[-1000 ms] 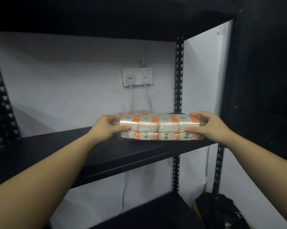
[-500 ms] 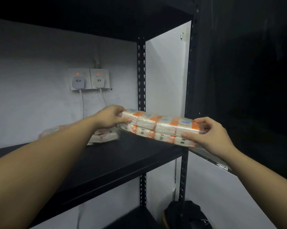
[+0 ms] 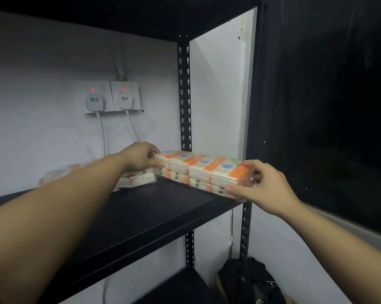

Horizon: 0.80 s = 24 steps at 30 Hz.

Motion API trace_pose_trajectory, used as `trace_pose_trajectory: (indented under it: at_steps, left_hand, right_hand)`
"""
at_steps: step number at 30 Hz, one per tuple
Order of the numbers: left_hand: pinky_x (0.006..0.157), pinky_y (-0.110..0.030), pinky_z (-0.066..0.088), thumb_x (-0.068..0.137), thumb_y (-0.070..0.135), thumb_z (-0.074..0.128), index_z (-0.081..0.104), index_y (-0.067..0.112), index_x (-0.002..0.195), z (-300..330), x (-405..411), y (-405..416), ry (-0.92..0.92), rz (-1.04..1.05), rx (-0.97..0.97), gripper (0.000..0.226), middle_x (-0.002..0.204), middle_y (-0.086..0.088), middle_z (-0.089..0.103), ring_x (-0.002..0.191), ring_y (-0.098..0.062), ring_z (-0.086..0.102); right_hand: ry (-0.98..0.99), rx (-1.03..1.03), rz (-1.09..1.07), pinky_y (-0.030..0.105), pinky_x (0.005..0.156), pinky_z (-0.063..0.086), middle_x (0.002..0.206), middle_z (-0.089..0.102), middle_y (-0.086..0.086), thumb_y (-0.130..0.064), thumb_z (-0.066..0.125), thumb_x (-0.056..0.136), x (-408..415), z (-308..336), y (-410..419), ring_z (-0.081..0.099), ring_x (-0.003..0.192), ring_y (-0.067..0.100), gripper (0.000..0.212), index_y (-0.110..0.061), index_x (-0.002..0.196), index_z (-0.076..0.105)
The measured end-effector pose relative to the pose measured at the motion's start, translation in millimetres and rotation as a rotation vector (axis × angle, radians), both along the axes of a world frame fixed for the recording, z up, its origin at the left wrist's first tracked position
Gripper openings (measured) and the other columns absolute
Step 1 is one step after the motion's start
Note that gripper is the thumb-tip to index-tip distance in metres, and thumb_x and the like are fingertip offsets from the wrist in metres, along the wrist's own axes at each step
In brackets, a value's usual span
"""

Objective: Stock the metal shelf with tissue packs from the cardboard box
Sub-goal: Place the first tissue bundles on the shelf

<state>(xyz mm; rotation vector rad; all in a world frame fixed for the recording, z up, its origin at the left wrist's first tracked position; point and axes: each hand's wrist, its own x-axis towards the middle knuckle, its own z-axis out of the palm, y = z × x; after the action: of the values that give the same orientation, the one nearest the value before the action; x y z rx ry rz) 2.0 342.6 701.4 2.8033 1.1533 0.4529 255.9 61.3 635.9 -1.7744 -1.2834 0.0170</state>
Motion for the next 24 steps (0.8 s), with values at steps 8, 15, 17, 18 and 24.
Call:
trace_pose_trajectory:
  at_steps: [8,15,17,18,24]
  left_hand:
    - [0.09,-0.041,0.053,0.072,0.082,0.068,0.063,0.027,0.118,-3,-12,-19,0.0,0.139,0.185,0.072,0.119,0.003,0.066,0.109,-0.021,0.06]
    - [0.112,-0.045,0.041,0.092,0.074,0.05,0.043,0.038,0.152,-16,-62,-21,0.151,0.144,0.141,0.07,0.154,0.002,0.049,0.138,-0.026,0.049]
    - [0.113,-0.043,0.04,0.096,0.068,0.049,0.042,0.038,0.153,-17,-67,-25,0.152,0.123,0.168,0.065,0.156,0.005,0.047,0.141,-0.024,0.047]
    - [0.113,-0.042,0.04,0.097,0.067,0.049,0.042,0.038,0.154,-16,-69,-27,0.152,0.116,0.17,0.063,0.157,0.006,0.046,0.141,-0.023,0.046]
    - [0.11,-0.04,0.042,0.096,0.068,0.05,0.043,0.042,0.152,-17,-76,-31,0.13,0.103,0.182,0.062,0.158,0.01,0.047,0.141,-0.02,0.047]
  right_hand:
    - [-0.24,-0.042,-0.027,0.046,0.106,0.051,0.148,0.041,-0.008,-0.068,0.081,0.07,-2,0,-10,0.042,0.135,0.016,0.086,-0.039,0.145,0.049]
    - [-0.4,-0.1,0.062,0.048,0.117,0.04,0.158,0.038,-0.012,-0.063,0.07,0.084,-12,2,7,0.029,0.143,0.012,0.072,-0.04,0.149,0.047]
    - [-0.416,-0.078,0.011,0.045,0.114,0.042,0.152,0.043,-0.011,-0.063,0.069,0.085,-16,-1,14,0.032,0.137,0.011,0.07,-0.039,0.148,0.048]
    - [-0.431,-0.069,-0.016,0.045,0.113,0.043,0.151,0.044,-0.011,-0.065,0.068,0.085,-18,-2,19,0.033,0.136,0.012,0.071,-0.039,0.148,0.048]
    - [-0.526,-0.134,-0.136,0.045,0.109,0.042,0.147,0.047,-0.01,-0.076,0.058,0.086,-35,1,49,0.038,0.131,0.018,0.072,-0.044,0.148,0.044]
